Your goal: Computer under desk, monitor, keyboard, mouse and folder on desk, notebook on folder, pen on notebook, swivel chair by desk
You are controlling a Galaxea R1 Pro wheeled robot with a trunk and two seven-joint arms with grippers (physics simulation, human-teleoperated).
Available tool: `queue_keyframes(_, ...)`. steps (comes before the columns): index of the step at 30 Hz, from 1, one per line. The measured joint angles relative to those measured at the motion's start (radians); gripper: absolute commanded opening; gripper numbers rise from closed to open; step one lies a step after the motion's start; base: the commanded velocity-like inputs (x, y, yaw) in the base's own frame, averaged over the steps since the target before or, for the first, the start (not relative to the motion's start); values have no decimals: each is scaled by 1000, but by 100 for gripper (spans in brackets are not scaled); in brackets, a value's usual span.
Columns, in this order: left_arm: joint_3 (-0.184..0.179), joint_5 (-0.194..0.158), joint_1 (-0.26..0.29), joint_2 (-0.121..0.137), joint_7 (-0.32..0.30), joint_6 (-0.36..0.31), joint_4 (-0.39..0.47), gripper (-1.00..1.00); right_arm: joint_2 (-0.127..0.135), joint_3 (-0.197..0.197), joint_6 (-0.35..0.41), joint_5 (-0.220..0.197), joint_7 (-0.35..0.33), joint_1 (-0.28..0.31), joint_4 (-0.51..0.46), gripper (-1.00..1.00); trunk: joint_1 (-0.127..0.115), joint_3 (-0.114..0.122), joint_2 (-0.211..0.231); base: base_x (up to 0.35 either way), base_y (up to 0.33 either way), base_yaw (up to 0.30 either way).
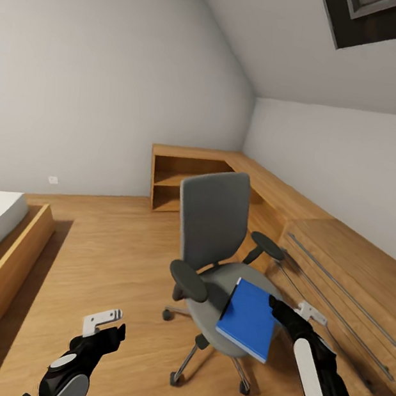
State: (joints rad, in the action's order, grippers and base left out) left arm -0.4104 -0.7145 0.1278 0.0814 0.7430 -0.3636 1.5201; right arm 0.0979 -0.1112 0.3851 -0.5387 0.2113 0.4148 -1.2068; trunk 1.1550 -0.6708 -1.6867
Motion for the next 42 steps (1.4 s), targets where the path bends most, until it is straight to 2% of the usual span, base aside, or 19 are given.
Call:
queue_keyframes(3,3,0,0,0,1,1,3,100,14,-2,2,-66,-4,-5,16,100,12,-7,-21,0,0,-265)
queue_keyframes(8,6,0,0,2,1,1,6,100,21,-5,3,-180,-38,-10,65,100,31,-20,-56,0,0,-257)
queue_keyframes(14,5,0,0,1,1,1,8,100,33,-6,28,-229,-128,-11,100,100,54,-38,-98,0,0,-102)
queue_keyframes(17,6,0,0,1,1,1,8,100,38,-5,43,-252,-212,-12,135,100,65,-47,-119,0,0,-18)
queue_keyframes(18,6,0,0,1,1,1,8,100,43,-5,48,-261,-273,-11,155,100,69,-50,-126,0,0,-6)
queue_keyframes(20,6,0,0,2,1,1,8,100,48,-5,52,-265,-297,-12,166,100,77,-57,-140,0,0,-3)
queue_keyframes(23,6,0,0,2,1,1,8,100,99,-10,91,-374,-362,-12,200,100,88,-66,-161,0,0,0)
queue_keyframes(26,3,0,0,1,1,1,8,100,129,-12,101,-434,-396,-12,227,100,100,-75,-182,0,0,0)
queue_keyframes(30,3,0,0,1,1,1,8,100,135,-12,101,-443,-418,-12,238,100,115,-88,-210,0,0,0)
queue_keyframes(33,2,0,0,1,1,1,8,100,138,-14,101,-442,-514,-12,285,100,127,-97,-231,0,0,0)
queue_keyframes(34,2,0,0,1,1,1,8,100,144,-18,100,-442,-569,-12,314,100,130,-101,-238,0,0,0)
queue_keyframes(36,2,0,0,1,1,1,8,100,149,-25,99,-441,-634,-12,345,100,138,-107,-252,0,0,0)
queue_keyframes(39,2,0,0,1,1,1,8,100,157,-64,99,-441,-827,-12,424,100,150,-116,-273,0,0,0)
queue_keyframes(42,1,0,0,1,1,1,8,100,159,-98,99,-442,-912,-12,465,100,161,-126,-294,0,0,0)
